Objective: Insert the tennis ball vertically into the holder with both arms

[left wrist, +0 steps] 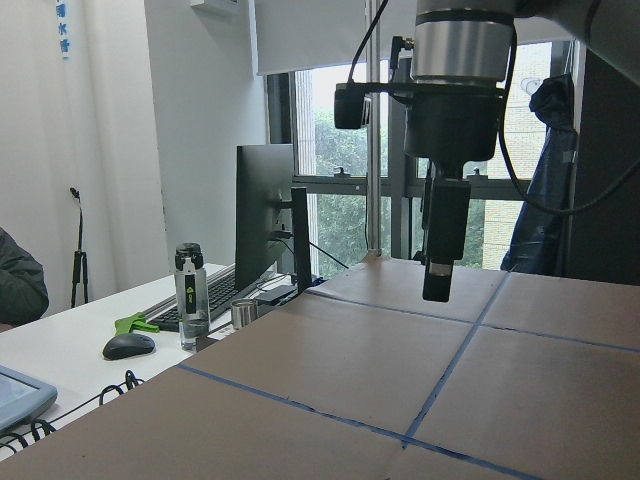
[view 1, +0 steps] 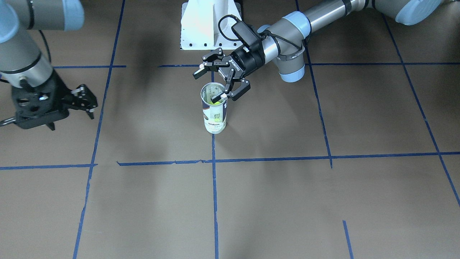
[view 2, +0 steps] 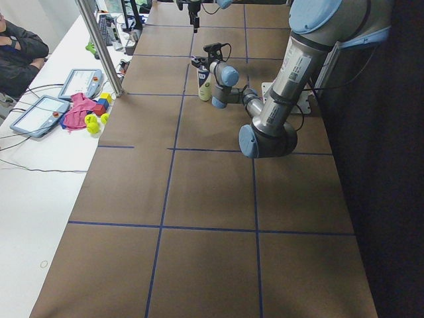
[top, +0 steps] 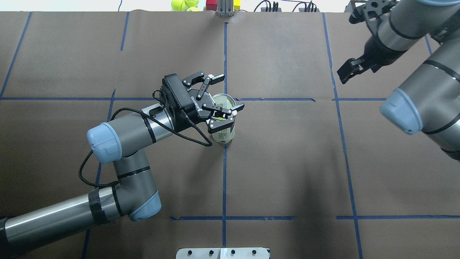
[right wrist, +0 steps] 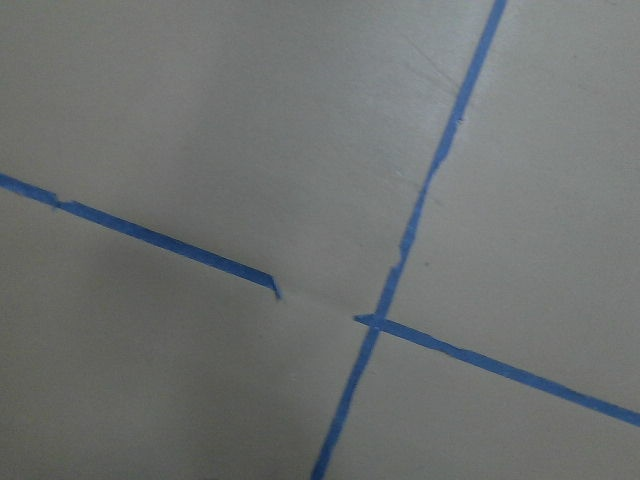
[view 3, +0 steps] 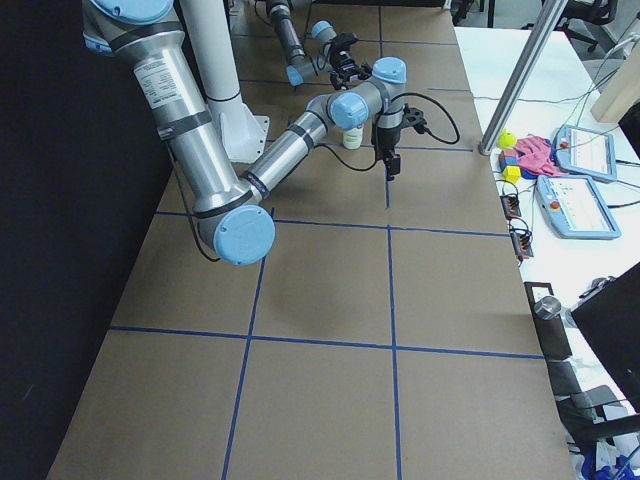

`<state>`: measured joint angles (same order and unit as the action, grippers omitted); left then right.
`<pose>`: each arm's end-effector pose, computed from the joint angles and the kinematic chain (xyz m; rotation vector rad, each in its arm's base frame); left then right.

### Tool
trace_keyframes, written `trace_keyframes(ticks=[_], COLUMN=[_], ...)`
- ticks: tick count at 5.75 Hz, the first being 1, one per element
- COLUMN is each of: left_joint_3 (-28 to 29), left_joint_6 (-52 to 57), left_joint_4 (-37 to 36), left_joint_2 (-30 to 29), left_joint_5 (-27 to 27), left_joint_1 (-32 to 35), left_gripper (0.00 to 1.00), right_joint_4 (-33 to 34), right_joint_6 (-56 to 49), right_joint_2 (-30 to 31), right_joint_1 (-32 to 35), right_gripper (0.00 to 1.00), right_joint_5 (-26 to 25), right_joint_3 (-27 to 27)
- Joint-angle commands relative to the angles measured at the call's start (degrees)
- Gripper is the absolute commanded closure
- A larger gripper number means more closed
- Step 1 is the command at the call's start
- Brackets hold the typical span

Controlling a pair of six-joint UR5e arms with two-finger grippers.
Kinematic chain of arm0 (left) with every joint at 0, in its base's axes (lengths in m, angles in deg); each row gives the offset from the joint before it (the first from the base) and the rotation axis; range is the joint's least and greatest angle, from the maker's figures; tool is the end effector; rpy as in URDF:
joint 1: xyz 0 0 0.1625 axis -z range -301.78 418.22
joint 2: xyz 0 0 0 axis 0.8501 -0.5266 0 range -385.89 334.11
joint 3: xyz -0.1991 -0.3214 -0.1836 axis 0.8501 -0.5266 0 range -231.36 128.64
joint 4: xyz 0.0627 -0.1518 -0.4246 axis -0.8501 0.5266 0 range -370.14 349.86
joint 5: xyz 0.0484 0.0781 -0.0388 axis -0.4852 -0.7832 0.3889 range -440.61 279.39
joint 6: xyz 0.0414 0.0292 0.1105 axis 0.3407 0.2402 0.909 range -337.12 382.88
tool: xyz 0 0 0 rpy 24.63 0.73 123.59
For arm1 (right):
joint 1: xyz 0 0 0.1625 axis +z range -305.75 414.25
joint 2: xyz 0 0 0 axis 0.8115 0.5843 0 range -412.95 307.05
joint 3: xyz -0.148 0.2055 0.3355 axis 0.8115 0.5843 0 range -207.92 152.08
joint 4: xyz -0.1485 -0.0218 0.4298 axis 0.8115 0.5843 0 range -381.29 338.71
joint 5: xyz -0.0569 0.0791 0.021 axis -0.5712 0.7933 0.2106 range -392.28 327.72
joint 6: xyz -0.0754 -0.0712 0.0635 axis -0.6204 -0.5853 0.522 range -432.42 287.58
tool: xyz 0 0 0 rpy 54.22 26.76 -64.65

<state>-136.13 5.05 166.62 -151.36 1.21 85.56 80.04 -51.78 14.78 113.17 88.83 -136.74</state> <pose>0.5366 -0.4468 0.1422 1.6244 1.2574 0.3439 -0.2626 -0.5721 0.3063 0.2251 -0.7008 -0.3147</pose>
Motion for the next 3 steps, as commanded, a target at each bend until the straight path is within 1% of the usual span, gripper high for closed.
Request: trace_keyframes(ticks=[1,2,3], left_joint_3=[-2.3,-2.9,-3.6], left_joint_6=[-2.0,-3.0,-3.0], left_joint_4=[-7.5,-12.4,-18.7], left_joint_2=[0.7,1.5,2.4], left_joint_5=[0.0,0.1,0.4], left_joint_1=[2.6,5.2,7.1], left_gripper=[0.04,0.01,0.01], right_joint_4=[-0.3,-0.3,-0.3], right_joint_6=[-14.4,-22.8,-30.2], right_joint_2=[7.6,11.5,15.5], right_joint_1=[8.3,13.3,17.9], right_gripper=[0.01,0.01,0.01], right_joint_5=[4.0,6.4,7.6], right_joint_3=[0.1,0.1,0.1])
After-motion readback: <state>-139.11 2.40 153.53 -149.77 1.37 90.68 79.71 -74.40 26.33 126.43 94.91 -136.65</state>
